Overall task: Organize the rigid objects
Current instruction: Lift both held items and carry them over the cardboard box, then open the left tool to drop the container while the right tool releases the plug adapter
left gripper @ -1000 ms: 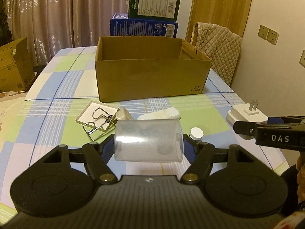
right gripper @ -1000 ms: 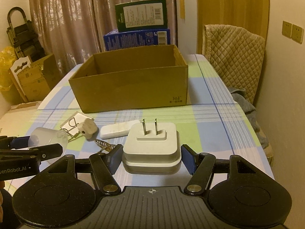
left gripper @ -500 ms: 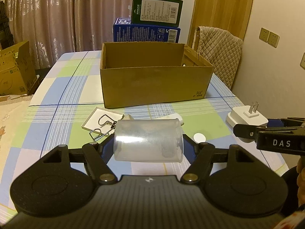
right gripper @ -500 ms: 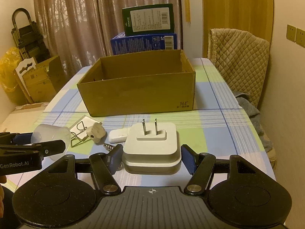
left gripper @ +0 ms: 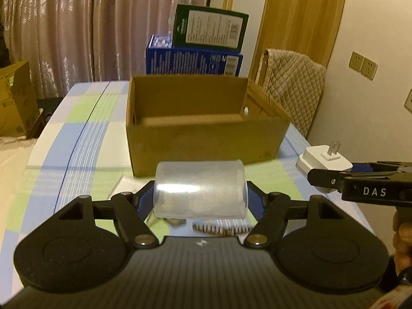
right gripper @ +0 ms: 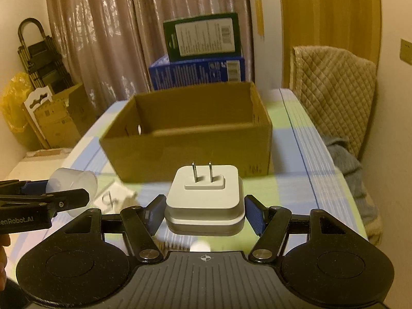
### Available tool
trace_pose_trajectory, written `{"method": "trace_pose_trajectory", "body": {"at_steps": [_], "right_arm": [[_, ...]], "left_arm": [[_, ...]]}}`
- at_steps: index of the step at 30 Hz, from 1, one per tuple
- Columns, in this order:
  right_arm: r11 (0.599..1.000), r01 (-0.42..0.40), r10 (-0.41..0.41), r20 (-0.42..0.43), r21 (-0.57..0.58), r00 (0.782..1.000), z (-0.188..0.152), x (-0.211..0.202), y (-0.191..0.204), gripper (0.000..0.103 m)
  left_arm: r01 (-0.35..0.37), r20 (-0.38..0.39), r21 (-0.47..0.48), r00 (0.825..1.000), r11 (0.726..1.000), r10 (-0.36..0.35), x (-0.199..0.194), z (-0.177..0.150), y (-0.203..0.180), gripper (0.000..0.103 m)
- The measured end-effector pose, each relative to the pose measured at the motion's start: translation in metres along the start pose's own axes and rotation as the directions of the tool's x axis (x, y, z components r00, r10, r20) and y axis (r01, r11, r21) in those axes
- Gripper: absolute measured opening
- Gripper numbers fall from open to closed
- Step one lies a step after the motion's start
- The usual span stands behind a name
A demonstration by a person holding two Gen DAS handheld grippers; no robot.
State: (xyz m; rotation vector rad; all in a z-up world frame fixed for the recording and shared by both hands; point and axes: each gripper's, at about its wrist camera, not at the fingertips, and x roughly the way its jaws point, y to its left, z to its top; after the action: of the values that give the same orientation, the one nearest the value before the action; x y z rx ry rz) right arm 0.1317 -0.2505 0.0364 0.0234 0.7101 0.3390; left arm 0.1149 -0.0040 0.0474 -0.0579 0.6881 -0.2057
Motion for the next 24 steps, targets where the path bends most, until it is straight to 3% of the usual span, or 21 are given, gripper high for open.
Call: {"method": "trace_pose_trajectory", "body": {"at_steps": [13, 24], "right_arm": [[0.999, -0.045, 0.045, -0.005, -0.024, 0.999, 0.107, 0.088, -0.021, 0.063], [0.999, -0.032, 0.033, -0.077, 0.009, 0.996, 0.125, 0.161, -0.033, 0.063]], "left_arm": [[-0.038, 0.008, 0.052, 0.999, 0.998, 0.037, 0.086, 0.11, 0.029, 0.068], [-0.067, -0.059, 0.08, 0.996, 0.995, 0.072, 0.153, 0.129, 0.047, 0.068]]}}
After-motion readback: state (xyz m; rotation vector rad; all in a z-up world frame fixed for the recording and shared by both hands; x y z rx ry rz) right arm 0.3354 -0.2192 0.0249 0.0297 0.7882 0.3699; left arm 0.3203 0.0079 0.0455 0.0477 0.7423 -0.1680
